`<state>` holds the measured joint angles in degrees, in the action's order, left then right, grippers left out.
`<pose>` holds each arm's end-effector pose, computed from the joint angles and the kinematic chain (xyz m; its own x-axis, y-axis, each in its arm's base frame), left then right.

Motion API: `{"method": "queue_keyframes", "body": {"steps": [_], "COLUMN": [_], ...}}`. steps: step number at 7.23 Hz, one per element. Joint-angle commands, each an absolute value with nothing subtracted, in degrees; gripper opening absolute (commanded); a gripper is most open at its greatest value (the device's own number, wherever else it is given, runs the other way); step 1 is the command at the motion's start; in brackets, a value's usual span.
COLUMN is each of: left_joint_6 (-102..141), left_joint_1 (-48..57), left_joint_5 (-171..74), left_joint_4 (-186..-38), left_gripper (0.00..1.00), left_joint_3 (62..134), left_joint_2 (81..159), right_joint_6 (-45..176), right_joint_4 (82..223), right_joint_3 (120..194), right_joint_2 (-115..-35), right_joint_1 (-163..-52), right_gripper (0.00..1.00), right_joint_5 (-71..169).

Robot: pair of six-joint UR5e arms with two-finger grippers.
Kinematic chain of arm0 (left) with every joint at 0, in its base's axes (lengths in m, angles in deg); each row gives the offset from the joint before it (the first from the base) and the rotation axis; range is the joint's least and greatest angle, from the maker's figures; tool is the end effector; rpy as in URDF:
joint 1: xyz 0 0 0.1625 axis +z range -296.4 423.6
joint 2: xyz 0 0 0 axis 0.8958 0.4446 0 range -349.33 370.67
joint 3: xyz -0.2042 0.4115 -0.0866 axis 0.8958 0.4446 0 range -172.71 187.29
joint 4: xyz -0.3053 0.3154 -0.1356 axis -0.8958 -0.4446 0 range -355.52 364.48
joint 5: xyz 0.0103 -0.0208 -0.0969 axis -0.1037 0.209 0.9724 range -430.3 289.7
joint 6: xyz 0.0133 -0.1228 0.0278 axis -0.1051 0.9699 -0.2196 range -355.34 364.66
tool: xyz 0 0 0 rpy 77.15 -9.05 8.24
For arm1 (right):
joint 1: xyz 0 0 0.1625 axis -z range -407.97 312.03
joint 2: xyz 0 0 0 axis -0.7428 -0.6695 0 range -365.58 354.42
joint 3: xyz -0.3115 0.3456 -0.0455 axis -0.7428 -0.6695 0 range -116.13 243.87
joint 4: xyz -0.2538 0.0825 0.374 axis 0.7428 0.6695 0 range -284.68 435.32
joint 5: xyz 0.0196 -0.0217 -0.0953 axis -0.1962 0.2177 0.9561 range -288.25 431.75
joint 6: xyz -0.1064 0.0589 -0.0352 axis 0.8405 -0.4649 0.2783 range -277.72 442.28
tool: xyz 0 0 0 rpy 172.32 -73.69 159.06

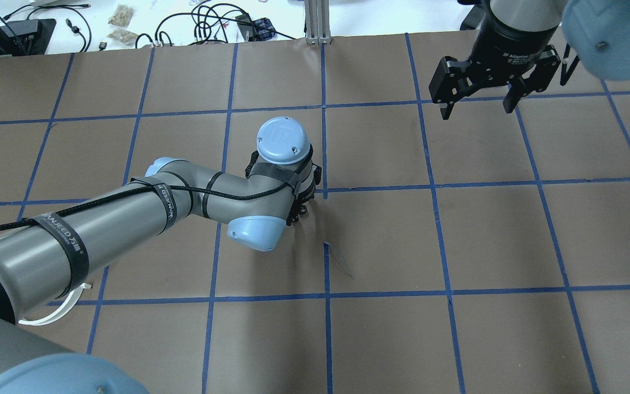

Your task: Place bearing gear from tray to pile

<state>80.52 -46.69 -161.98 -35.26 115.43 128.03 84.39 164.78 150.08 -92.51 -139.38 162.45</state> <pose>-0.3410 -0.5486 0.1463 -0.5644 -0.8222 0.0736 -0.8255 0.5623 -0.0486 0.1456 -0.5613 0.5084 -0.9980 -0.0614 0.0122 -0.0615 0.9981 -0.0026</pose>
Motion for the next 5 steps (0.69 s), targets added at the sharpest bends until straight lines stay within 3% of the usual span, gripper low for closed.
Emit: {"method": "queue_keyframes", "body": {"steps": [1,4,5], "left_joint_6": [80.16,76.48,74.72], "left_joint_1": [-46.7,-46.0,-44.43], "left_joint_5": [-162.32,-161.8,-161.53], "left_joint_4": [-35.25,-35.25,-37.69], "left_gripper": [0.36,0.01,0.0], "left_joint_3": [115.31,114.53,112.09], "left_joint_2": [128.18,127.31,126.17], "right_joint_6": [84.39,84.39,84.39], "right_joint_4": [164.62,164.79,164.71], "right_joint_3": [150.09,150.09,150.09], "right_joint_2": [-92.51,-92.51,-92.51], "right_joint_1": [-139.38,-139.38,-139.38], "right_gripper": [1.0,1.0,1.0], "right_joint_5": [162.54,162.54,162.63]}}
